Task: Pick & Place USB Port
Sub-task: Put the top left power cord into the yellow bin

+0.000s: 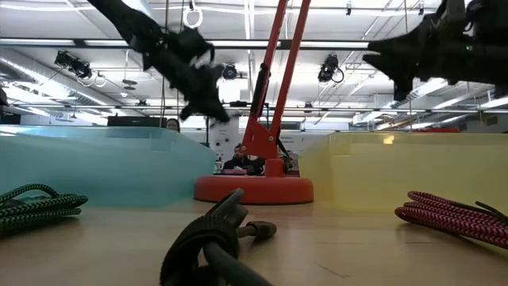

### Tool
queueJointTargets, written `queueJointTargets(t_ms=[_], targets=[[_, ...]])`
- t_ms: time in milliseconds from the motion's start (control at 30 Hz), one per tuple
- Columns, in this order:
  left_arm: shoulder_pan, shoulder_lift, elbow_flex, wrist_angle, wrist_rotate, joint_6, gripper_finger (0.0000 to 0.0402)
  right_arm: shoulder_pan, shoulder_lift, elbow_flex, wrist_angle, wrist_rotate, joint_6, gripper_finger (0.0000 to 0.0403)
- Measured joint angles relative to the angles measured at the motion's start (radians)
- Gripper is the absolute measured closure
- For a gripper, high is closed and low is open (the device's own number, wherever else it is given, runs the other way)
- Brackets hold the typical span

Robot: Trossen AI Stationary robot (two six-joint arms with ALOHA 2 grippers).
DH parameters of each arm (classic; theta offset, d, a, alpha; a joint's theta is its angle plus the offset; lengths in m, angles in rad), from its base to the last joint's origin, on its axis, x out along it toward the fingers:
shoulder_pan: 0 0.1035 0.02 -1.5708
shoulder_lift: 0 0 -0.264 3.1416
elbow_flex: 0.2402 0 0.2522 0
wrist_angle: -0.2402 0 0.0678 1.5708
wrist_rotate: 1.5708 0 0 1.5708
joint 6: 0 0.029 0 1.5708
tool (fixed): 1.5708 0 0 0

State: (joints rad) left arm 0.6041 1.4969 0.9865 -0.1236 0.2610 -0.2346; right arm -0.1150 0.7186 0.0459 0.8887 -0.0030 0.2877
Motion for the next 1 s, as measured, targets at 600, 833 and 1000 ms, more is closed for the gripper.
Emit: queueJointTargets(t_ms=[600, 833, 1000], targets=[[-0.42, -0.174, -0.063, 0.228, -0.192, 0.168, 0.0376, 0.078, 0.505, 0.463, -0.134, 0.049, -0.186, 0.0282], [-0.43, -0.175, -0.062, 0.282, -0.193, 0.168, 0.0376, 0.042, 0.661, 0.562, -0.085, 0.074, -0.221, 0.0282], [-0.446, -0.175, -0.062, 0.271, -0.191, 0.169, 0.0376, -0.002, 0.719, 0.601, -0.046, 0.034, -0.22, 0.0282]])
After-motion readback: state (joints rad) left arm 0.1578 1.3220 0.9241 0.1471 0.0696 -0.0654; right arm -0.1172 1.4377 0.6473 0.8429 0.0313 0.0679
